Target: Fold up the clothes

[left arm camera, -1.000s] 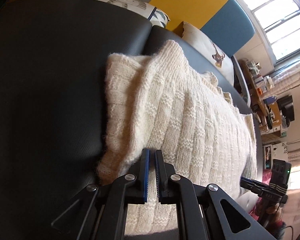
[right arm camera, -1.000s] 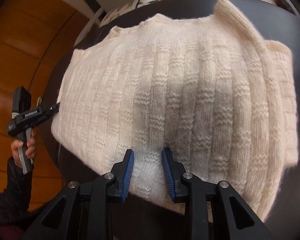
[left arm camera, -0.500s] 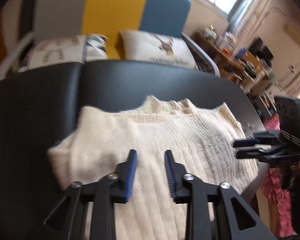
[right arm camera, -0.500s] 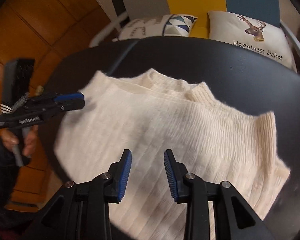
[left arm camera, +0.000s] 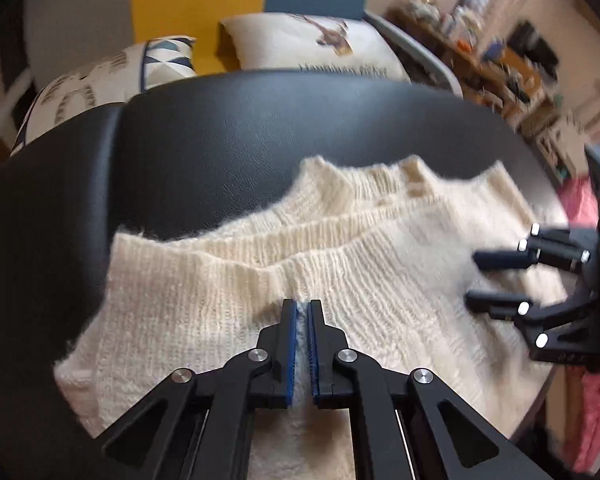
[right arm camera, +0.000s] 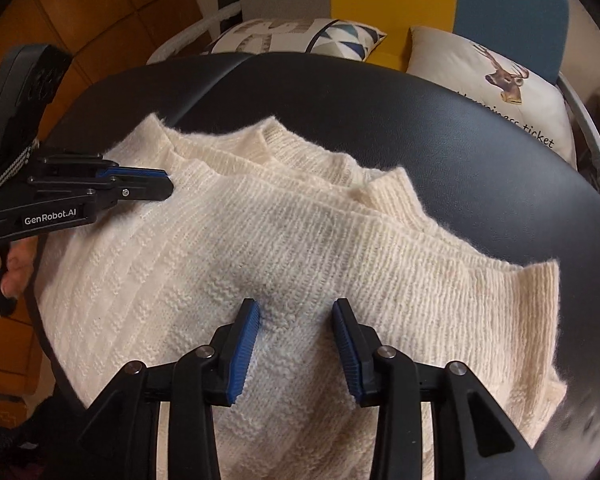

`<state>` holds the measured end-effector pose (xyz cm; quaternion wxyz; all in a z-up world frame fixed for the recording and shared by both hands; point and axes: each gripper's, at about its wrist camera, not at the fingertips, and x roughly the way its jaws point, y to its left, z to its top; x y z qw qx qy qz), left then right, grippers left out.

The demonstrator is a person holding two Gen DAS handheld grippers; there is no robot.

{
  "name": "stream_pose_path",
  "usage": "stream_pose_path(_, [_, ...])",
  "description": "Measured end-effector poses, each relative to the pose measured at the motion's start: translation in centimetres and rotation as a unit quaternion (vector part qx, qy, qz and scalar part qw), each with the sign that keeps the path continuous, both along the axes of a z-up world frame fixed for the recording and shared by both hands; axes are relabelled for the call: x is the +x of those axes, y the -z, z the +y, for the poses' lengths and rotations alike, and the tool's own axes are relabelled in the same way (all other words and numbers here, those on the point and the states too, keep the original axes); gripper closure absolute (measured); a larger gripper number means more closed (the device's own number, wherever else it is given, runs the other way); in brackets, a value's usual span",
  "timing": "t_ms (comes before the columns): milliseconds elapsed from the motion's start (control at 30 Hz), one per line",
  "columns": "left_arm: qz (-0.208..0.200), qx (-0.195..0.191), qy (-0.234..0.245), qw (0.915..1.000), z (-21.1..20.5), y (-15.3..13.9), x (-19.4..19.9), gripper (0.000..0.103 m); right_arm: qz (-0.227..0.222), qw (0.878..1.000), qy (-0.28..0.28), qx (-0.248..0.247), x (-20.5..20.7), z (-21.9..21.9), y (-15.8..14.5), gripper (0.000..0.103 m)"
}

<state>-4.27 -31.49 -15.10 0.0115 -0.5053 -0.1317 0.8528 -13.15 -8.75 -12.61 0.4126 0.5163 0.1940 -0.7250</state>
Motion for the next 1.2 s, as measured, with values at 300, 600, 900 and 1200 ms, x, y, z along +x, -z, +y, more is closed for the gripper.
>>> stream_pose_path(300, [0.051,-0.021,-0.038,0.9978,-0.1,-0.6,-0.5,0.099,0.049,0.998,0.022,0.011,-0.4,0.5,-0.4,0.086])
stream_pose_path(600, [0.046,-0.004,-0.072,0.9964,-0.3,1.3,-1.1,0.097,0.019,0.998,0.050,-0.013,-0.7,0.4,1.5,0.086])
stream_pose_path(900, [0.099,0.048,-0.160,0.9810,-7.0,-4.5,7.0,0.093,0.019,0.996,0.033,-0.077,1.5,1.4,-2.7,0.078])
stream_pose_path(1200, [0.055,0.113,-0.159,0.9793,-10.4,-1.0,18.5,0.084,-0.091,0.987,-0.077,-0.109,10.1,-2.3,-1.7,0.074])
